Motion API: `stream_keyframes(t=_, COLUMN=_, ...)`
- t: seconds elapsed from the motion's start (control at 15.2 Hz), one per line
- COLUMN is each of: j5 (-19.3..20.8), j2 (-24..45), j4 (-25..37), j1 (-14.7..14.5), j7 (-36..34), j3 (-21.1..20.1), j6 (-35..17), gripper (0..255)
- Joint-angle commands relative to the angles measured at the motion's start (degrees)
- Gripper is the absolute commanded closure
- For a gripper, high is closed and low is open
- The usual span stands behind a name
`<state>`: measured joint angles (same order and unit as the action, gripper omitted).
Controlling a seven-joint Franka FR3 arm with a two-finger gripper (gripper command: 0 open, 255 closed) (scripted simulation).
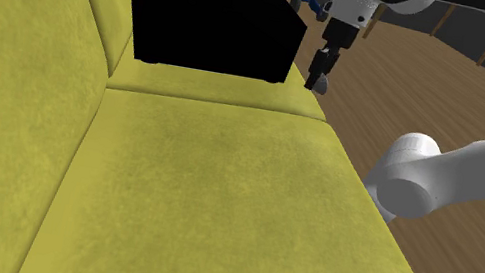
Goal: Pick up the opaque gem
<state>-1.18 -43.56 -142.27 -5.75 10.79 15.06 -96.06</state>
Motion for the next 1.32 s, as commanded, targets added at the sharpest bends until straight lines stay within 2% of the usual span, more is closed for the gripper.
stream_keyframes(t=0.0, j5=-1.4, j2=0.0, j4=-0.6, j1=-0.2, j7=-0.1, j3=-0.2, j6=0.1, gripper=255)
stream_keyframes(t=0.33, j5=-1.4, j2=0.4, j4=-0.3, j1=-0.3, j7=0.0, j3=0.0, j6=0.0, gripper=255)
stream_keyframes(t=1.25, j5=-2.3, j2=1.9, j4=11.4, j1=-1.1, j7=-1.6, j3=-0.9, j6=10.0, gripper=255)
